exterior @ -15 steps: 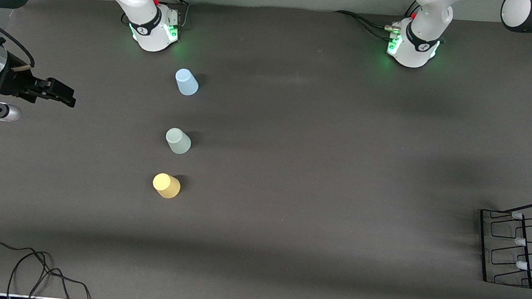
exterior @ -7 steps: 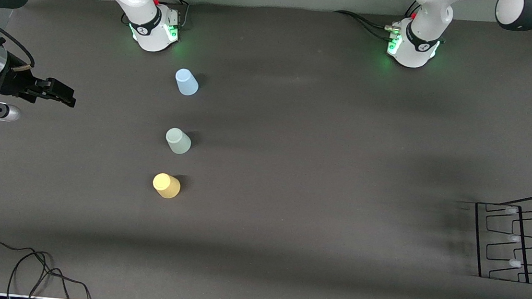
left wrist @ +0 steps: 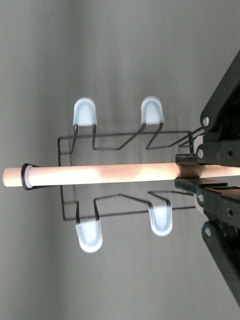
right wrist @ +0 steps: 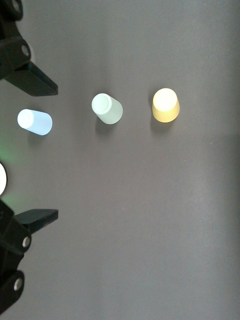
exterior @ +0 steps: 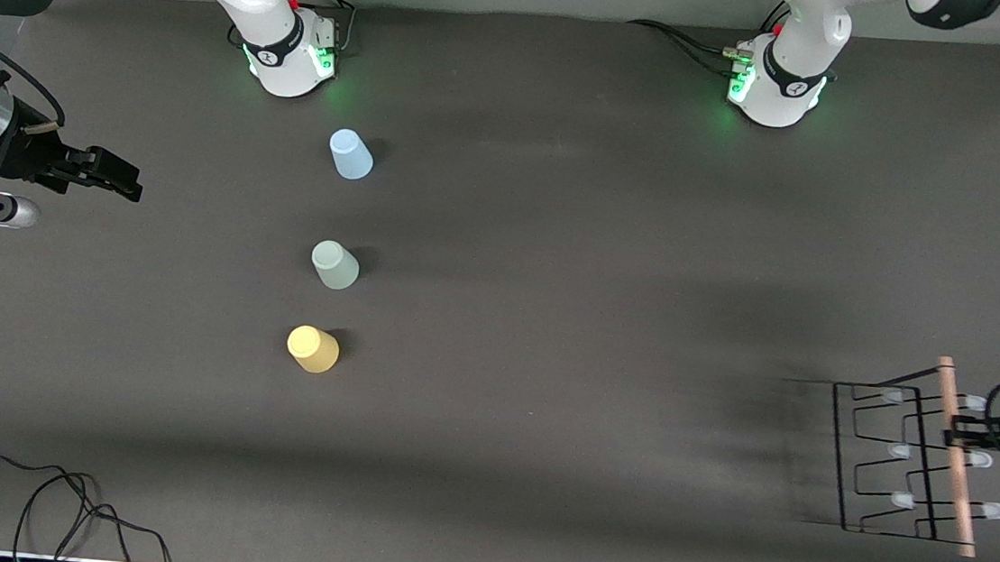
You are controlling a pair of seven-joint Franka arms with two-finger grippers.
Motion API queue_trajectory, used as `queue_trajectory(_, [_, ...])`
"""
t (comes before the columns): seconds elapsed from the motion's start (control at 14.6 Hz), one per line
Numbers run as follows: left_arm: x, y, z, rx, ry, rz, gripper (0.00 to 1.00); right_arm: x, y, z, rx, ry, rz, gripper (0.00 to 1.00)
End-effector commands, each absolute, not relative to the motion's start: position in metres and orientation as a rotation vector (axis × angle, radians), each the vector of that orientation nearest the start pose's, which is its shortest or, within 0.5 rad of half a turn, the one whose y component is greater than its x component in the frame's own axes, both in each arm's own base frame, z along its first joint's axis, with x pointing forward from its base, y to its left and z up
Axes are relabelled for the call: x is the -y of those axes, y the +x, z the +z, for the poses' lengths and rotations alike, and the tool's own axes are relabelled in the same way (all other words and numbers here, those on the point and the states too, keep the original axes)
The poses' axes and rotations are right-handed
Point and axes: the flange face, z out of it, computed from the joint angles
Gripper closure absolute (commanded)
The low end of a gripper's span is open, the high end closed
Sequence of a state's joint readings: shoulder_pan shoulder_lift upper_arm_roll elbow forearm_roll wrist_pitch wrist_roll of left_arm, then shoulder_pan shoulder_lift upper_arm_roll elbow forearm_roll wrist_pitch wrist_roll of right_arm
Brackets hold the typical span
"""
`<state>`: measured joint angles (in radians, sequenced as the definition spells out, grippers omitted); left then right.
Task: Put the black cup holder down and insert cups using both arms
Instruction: 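Lift the holder with the left gripper and carry it toward the cups, then lower the holder onto the table middle with the left gripper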
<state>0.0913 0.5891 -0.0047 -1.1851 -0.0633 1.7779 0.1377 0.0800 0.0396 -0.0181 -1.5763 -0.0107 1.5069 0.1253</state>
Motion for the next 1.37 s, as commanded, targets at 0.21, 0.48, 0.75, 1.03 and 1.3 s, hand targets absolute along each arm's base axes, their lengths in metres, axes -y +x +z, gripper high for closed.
queue_trajectory(0.21, [0.072, 0.684, 0.473, 0.033, -3.224, 0.054, 1.0, -0.031, 0.558, 0.599, -0.077, -3.176, 0.181, 0.0])
queue_trajectory(0.48, [0.164, 0.658, 0.463, 0.062, -3.201, 0.116, 1.0, -0.031, 0.558, 0.599, -0.077, -3.177, 0.18, 0.0])
queue_trajectory(0.75, [0.254, 0.631, 0.462, 0.152, -3.207, 0.119, 1.0, -0.031, 0.558, 0.599, -0.077, -3.177, 0.18, 0.0])
queue_trajectory(1.03, [0.34, 0.606, 0.454, 0.29, -3.235, 0.009, 1.0, -0.031, 0.558, 0.599, -0.077, -3.176, 0.181, 0.0])
queue_trajectory(1.3, [0.402, 0.57, 0.446, 0.194, -3.245, 0.015, 1.0, -0.031, 0.558, 0.599, -0.077, -3.176, 0.181, 0.0])
